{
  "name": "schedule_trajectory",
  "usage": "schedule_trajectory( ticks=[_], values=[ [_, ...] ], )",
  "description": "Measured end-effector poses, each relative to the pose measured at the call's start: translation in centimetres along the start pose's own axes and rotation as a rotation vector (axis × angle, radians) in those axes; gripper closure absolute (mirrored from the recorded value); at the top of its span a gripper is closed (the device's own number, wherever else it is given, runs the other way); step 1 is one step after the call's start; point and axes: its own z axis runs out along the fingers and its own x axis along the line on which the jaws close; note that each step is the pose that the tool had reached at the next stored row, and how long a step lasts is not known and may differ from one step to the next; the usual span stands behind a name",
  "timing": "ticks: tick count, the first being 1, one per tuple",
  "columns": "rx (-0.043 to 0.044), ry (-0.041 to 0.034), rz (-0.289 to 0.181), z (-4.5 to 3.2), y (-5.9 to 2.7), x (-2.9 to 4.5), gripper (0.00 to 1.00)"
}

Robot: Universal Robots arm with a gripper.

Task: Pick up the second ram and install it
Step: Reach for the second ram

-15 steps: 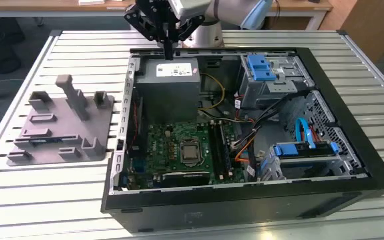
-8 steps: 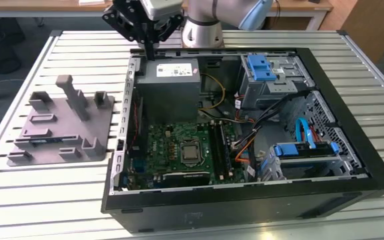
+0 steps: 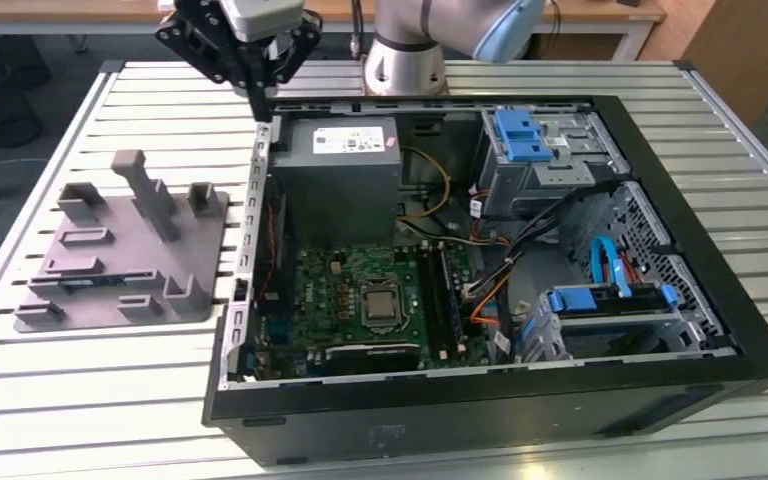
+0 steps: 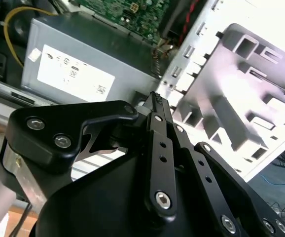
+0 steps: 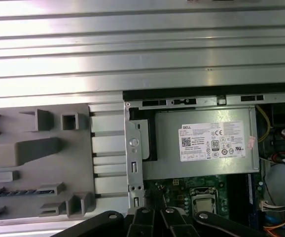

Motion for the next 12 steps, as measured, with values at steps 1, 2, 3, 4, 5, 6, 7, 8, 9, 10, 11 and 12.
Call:
schedule_trajectory(
  ticks=[1,2,3,4,5,6,7,8,9,10,11,12],
  values=[
    [0.0,-0.0006,0.0,-0.02,-0.03,0.45,0.89],
    [0.0,-0.0013,0.0,-0.03,-0.07,0.94,0.89],
    [0.0001,-0.0017,0.0,-0.06,-0.1,1.38,0.89],
    [0.0001,-0.0021,0.0,-0.07,-0.14,1.83,0.89],
    [-0.0001,-0.0024,0.0,-0.08,-0.17,2.28,0.89],
    [-0.0002,-0.0027,0.0,-0.09,-0.2,2.73,0.89],
    [-0.0002,-0.0029,0.0,-0.11,-0.24,3.18,0.89],
    [-0.0001,-0.003,0.0,-0.13,-0.27,3.64,0.89],
    [0.0,-0.0032,0.0,-0.14,-0.3,4.08,0.89],
    [-0.0001,-0.0033,0.0,-0.16,-0.34,4.53,0.89],
    [-0.0002,-0.0037,0.0,-0.16,-0.37,5.01,0.89],
    [-0.0003,-0.0038,0.0,-0.18,-0.41,5.46,0.89]
  ],
)
